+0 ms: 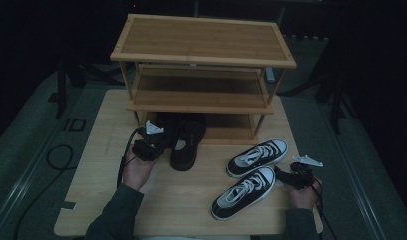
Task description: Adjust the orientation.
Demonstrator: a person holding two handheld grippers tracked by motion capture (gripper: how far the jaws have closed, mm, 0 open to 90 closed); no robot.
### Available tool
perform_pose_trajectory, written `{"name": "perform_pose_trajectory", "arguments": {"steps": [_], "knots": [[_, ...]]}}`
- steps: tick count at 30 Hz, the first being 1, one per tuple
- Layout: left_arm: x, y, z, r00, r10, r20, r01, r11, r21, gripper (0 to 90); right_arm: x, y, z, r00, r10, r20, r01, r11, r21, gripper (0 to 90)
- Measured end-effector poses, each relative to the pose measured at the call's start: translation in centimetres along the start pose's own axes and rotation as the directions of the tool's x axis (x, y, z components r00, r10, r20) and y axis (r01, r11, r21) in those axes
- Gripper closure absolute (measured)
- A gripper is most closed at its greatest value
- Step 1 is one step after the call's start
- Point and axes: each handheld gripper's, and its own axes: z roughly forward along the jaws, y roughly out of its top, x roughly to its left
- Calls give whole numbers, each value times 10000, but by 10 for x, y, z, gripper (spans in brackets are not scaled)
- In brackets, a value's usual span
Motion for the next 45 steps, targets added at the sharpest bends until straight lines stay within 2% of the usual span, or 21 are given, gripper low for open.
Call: {"name": "perform_pose_trajectory", "arguments": {"steps": [5,10,11,17,18,24,26,29,30,31,32,34,39,43,45], "knots": [[-11,-14,7,9982,584,165,-593,9968,536,893,0,0,0,10000,-4,0,4,10000,-4,202],[-16,-21,9,9971,679,349,-702,9951,690,893,0,0,0,10000,0,-1,0,10000,-7,202],[-19,-24,9,9961,795,396,-824,9934,792,893,0,0,0,10000,-2,0,2,10000,-7,202],[-27,-28,16,9926,1106,507,-1156,9872,1095,893,0,0,0,10000,-7,1,7,10000,-5,202],[-30,-28,20,9906,1287,455,-1333,9841,1173,893,0,0,0,10000,-4,1,4,10000,-10,202],[-33,-26,23,9882,1451,498,-1500,9820,1147,894,0,0,0,10000,-4,2,4,10000,-6,202],[-38,-24,26,9854,1665,361,-1696,9786,1166,894,0,0,0,10000,-3,3,3,10000,-6,202],[-41,-22,28,9857,1644,383,-1678,9790,1157,893,0,0,0,10000,1,1,-1,10000,-7,202],[-44,-20,31,9847,1707,336,-1735,9777,1186,894,0,0,0,10000,-4,4,4,10000,-5,202],[-47,-19,33,9839,1783,90,-1780,9756,1284,897,0,0,0,10000,-3,3,3,10000,-7,202],[-47,-19,33,9839,1783,90,-1780,9756,1284,897,0,0,0,10000,-3,3,3,10000,-7,202],[-48,-14,37,9862,1654,45,-1647,9784,1249,896,0,0,0,10000,-4,1,4,10000,-6,202],[-51,-12,36,9858,1677,-90,-1655,9789,1196,896,0,0,0,10000,-5,2,5,10000,-8,202],[-55,-17,35,9844,1757,127,-1759,9766,1234,896,0,0,0,10000,1,1,-1,10000,-7,202],[-60,-23,39,9807,1916,381,-1951,9704,1422,896,0,0,0,10000,0,1,0,10000,-8,202]]}}
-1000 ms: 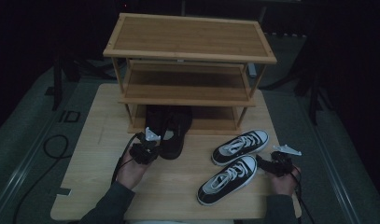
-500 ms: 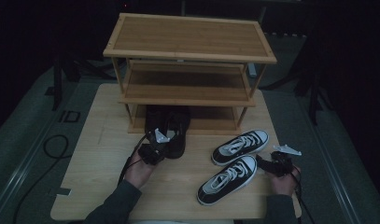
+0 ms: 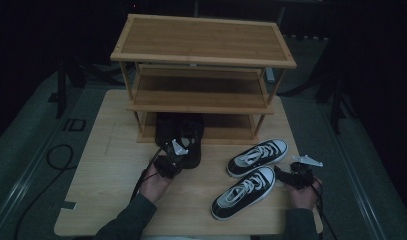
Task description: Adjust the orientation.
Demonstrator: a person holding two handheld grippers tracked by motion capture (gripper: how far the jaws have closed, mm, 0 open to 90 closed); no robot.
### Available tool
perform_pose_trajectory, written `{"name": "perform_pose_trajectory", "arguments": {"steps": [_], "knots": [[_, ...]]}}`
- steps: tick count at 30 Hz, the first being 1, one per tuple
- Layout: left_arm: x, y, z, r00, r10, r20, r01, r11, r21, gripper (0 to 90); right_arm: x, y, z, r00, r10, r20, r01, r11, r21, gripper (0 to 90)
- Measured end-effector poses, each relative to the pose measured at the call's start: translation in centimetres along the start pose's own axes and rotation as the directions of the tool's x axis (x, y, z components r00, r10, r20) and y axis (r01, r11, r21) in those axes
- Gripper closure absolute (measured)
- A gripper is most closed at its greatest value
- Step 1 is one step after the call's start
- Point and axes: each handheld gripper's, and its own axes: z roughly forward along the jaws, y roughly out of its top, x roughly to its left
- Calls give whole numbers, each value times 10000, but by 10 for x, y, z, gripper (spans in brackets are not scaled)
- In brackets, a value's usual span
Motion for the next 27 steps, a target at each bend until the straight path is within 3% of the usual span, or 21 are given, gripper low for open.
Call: {"name": "perform_pose_trajectory", "arguments": {"steps": [6,12,15,16,17,22,27], "knots": [[-12,-4,14,9992,294,255,-303,9989,356,896,0,0,0,10000,-1,0,1,10000,0,202],[-21,0,26,9980,607,144,-615,9964,581,898,0,0,0,10000,-2,-3,2,10000,4,202],[-29,6,30,9952,953,-225,-939,9940,563,899,0,0,0,10000,-2,-2,2,10000,4,202],[-29,6,30,9952,953,-225,-939,9940,563,899,0,0,0,10000,-2,-2,2,10000,4,202],[-30,11,33,9938,982,-512,-955,9941,519,899,0,0,0,10000,-2,2,2,10000,6,202],[-28,22,37,9961,812,-349,-799,9961,386,899,0,0,0,10000,-8,1,8,10000,8,202],[-31,31,44,9949,963,-306,-950,9946,416,899,0,0,0,10000,-4,2,4,10000,6,202]]}}
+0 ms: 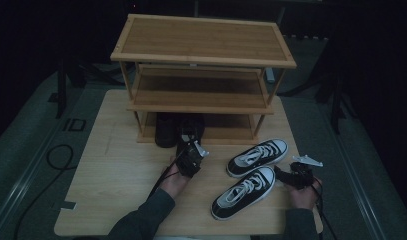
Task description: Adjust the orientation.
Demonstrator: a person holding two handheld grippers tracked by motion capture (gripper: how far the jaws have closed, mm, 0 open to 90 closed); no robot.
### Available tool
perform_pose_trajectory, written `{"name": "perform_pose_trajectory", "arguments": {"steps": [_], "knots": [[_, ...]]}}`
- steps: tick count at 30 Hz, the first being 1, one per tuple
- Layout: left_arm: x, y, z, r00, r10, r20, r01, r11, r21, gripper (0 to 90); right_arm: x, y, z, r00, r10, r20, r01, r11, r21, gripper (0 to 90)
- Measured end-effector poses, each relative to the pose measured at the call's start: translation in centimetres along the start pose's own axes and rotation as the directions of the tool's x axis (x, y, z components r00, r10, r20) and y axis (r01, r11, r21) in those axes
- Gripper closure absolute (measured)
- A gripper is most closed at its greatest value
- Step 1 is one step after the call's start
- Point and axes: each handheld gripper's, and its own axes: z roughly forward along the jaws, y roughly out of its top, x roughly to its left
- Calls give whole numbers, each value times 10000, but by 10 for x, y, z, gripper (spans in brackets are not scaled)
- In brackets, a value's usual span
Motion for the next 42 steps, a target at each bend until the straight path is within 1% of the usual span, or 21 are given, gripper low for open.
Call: {"name": "perform_pose_trajectory", "arguments": {"steps": [2,6,7,8,11,13,18,19,20,23,24,26,28,29,31,35,36,37,38,40,42], "knots": [[-2,2,3,10000,10,-17,-10,10000,6,898,0,0,0,10000,5,-5,-5,10000,-3,202],[-3,0,2,9999,123,-97,-122,9998,154,894,0,0,0,10000,5,-6,-5,10000,-3,202],[-2,-3,2,10000,78,-25,-78,9998,189,894,0,0,0,10000,4,-6,-4,10000,-5,202],[1,-8,1,9998,-68,182,64,9997,219,896,0,0,0,10000,0,-8,0,10000,-1,202],[2,-11,0,9998,-114,186,110,9997,221,896,0,0,0,10000,-1,-3,1,10000,-1,202],[4,-16,-1,9994,-229,269,222,9994,258,896,0,0,0,10000,-1,-7,1,10000,-6,202],[5,-24,-2,9993,-239,296,225,9986,477,895,0,0,0,10000,-2,-7,2,10000,-8,202],[6,-26,-2,9994,-250,255,237,9984,504,894,0,0,0,10000,-3,-4,3,10000,-1,202],[9,-28,-3,9988,-376,303,360,9981,506,894,0,0,0,10000,0,-7,0,10000,-7,202],[11,-30,-4,9987,-422,291,406,9977,549,895,0,0,0,10000,-3,-4,3,10000,0,202],[12,-29,-3,9983,-459,351,438,9973,584,895,0,0,0,10000,-5,-3,5,10000,0,202],[12,-25,-2,9986,-416,312,398,9976,569,895,0,0,0,10000,-5,-1,5,10000,-3,202],[13,-20,1,9985,-482,262,468,9976,508,895,0,0,0,10000,-4,1,4,10000,-3,202],[13,-20,1,9985,-482,262,468,9976,508,895,0,0,0,10000,-3,0,3,10000,-3,202],[16,-13,5,9982,-555,218,543,9971,530,895,0,0,0,10000,-3,-3,3,10000,-2,202],[20,-7,9,9973,-712,171,702,9962,521,895,0,0,0,10000,0,-3,0,10000,-2,202],[24,-4,12,9958,-900,146,892,9947,503,895,0,0,0,10000,-3,-5,3,10000,-2,202],[27,-3,14,9950,-986,143,978,9939,502,895,0,0,0,10000,-5,-3,5,10000,-4,202],[27,-3,14,9950,-986,143,978,9939,502,895,0,0,0,10000,-4,-4,4,10000,-3,202],[33,0,18,9929,-1186,67,1181,9917,517,895,0,0,0,10000,0,-2,0,10000,-2,202],[35,1,19,9925,-1222,46,1218,9910,561,895,0,0,0,10000,-2,-2,2,10000,-3,202]]}}
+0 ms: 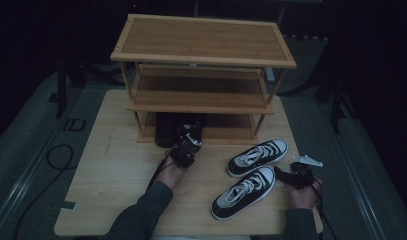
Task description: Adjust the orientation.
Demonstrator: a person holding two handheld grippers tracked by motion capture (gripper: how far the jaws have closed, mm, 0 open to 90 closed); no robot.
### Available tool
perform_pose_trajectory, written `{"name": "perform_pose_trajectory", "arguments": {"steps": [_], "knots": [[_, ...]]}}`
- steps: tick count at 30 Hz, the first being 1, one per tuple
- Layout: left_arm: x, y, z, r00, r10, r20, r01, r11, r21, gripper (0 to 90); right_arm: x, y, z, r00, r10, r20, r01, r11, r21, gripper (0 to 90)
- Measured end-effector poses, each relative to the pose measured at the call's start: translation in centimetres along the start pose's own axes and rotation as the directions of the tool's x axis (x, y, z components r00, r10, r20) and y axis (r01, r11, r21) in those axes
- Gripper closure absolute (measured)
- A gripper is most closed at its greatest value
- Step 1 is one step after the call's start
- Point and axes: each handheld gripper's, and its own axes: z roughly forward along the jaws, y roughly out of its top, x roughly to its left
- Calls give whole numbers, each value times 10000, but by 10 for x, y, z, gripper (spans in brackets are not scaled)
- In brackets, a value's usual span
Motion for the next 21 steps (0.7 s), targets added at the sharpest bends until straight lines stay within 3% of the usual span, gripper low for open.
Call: {"name": "perform_pose_trajectory", "arguments": {"steps": [10,21], "knots": [[9,17,12,9999,-128,16,128,9999,86,895,0,0,0,10000,-4,2,4,10000,-2,202],[17,23,18,9998,-210,34,210,9998,63,895,0,0,0,10000,-3,0,3,10000,-1,202]]}}
